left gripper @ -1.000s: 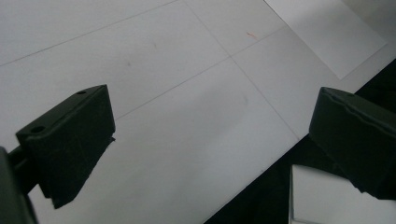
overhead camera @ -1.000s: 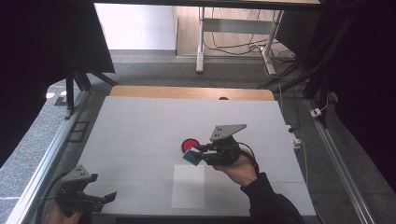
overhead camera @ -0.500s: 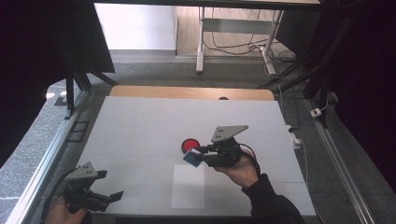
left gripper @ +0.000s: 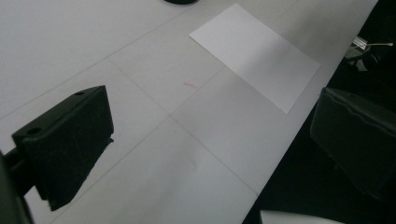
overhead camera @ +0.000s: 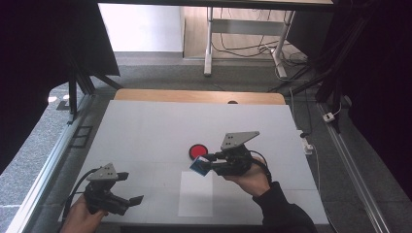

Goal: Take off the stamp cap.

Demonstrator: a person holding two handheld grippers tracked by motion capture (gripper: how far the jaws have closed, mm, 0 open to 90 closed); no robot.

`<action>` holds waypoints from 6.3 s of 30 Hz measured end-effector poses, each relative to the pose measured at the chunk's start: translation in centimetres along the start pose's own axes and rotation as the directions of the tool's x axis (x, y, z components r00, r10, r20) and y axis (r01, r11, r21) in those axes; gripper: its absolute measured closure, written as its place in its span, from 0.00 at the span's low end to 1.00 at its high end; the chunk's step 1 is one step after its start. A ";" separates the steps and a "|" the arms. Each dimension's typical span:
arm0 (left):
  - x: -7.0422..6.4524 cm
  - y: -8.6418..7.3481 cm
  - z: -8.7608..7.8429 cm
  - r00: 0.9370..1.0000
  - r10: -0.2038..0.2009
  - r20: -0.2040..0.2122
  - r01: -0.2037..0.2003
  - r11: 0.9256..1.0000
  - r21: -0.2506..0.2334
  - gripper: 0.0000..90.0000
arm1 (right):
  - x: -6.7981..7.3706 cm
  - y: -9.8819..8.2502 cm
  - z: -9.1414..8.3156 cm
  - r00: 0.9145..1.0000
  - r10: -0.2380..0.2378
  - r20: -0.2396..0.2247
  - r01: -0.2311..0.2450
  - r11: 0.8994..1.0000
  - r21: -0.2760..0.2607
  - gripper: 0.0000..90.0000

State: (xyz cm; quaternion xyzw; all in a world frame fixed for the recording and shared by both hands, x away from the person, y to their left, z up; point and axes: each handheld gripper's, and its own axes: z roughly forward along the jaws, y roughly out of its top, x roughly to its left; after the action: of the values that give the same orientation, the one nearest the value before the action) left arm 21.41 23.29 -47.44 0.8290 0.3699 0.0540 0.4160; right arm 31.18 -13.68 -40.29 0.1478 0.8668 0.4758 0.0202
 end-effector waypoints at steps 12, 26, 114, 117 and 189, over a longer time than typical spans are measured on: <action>-0.3 2.6 2.1 0.995 0.078 0.060 -0.078 0.997 -0.004 0.00 | 0.3 0.0 -0.3 1.000 -0.004 -0.023 0.004 1.000 -0.017 0.79; -0.7 5.5 4.7 0.976 0.155 0.151 -0.156 0.988 -0.009 0.00 | 0.7 0.2 -0.7 0.999 -0.013 -0.045 0.012 0.999 -0.036 0.79; -3.0 10.8 8.8 0.717 0.444 0.537 -0.437 0.887 -0.150 0.77 | 2.3 0.4 -0.9 0.971 -0.059 -0.233 0.042 0.996 -0.076 0.79; -2.6 10.7 9.2 0.736 0.421 0.530 -0.425 0.897 -0.122 0.77 | 3.0 0.8 -1.1 0.975 -0.150 -0.166 0.143 0.988 -0.050 0.79; 0.1 -3.3 -5.0 0.997 -0.036 -0.070 0.029 0.995 -0.094 0.76 | 0.8 0.3 -1.4 0.999 -0.016 -0.029 0.013 0.996 -0.089 0.79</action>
State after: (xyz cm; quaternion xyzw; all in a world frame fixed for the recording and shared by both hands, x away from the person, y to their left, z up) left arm 17.62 27.80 -46.59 0.8002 0.3951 0.0938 0.4413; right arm 30.21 -14.45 -39.23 0.1335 0.8461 0.5157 0.0173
